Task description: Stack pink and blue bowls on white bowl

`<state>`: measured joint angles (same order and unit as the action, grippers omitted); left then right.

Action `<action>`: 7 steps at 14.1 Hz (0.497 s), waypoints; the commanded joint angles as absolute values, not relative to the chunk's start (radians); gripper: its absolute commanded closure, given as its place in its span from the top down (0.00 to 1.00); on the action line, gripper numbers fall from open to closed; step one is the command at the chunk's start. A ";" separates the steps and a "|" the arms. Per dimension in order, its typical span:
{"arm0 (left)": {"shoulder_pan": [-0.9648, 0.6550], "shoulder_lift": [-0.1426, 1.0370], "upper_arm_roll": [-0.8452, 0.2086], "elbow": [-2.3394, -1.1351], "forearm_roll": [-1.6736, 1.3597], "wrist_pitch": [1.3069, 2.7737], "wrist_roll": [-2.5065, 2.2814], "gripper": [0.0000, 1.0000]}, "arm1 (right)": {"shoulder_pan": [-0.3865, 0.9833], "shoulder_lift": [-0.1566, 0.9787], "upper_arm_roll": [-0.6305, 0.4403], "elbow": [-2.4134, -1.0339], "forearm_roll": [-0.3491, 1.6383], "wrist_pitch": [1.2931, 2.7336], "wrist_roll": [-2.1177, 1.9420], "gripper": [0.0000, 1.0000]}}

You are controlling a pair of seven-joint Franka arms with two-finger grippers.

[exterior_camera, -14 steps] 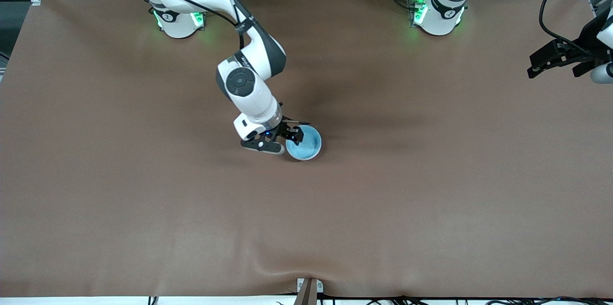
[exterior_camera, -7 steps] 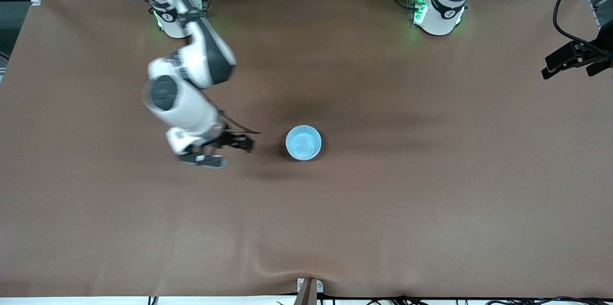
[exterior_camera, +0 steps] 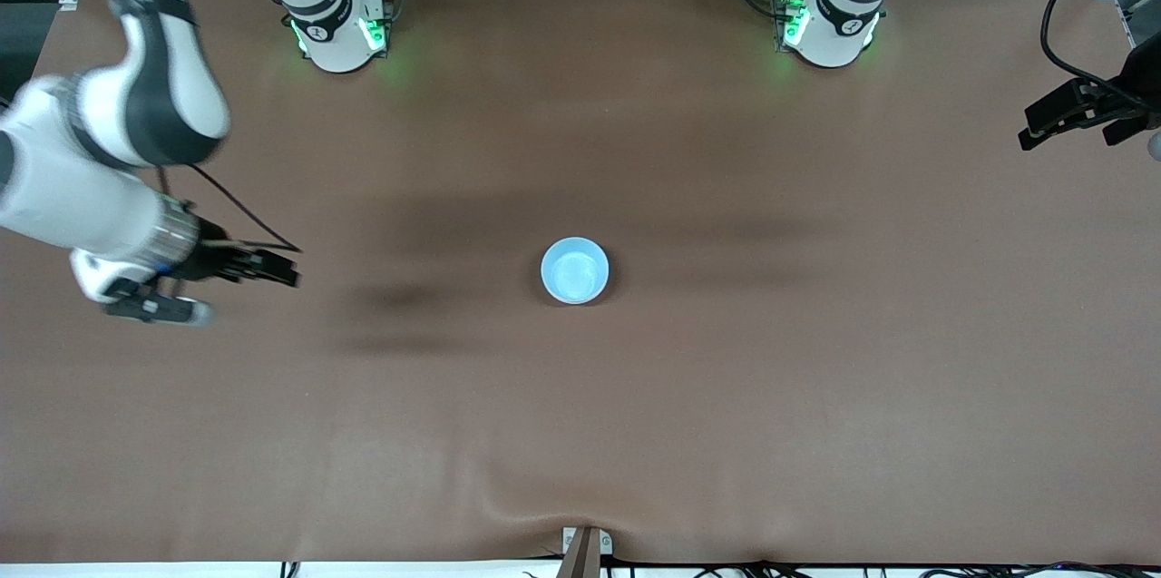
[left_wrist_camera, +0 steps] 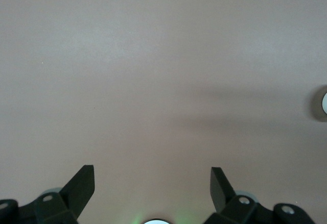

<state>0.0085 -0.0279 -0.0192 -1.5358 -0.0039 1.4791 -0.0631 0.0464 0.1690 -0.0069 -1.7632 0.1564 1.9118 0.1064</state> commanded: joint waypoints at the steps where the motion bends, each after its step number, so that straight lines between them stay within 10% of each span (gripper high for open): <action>1: 0.006 -0.028 -0.028 -1.529 -0.009 1.473 -0.055 1.00 | 0.034 0.042 0.018 -1.798 0.059 1.835 0.110 1.00; 7: -0.002 -0.025 -0.041 -1.525 -0.006 1.473 -0.058 1.00 | 0.034 -0.044 -0.001 -1.731 -0.004 1.672 0.033 1.00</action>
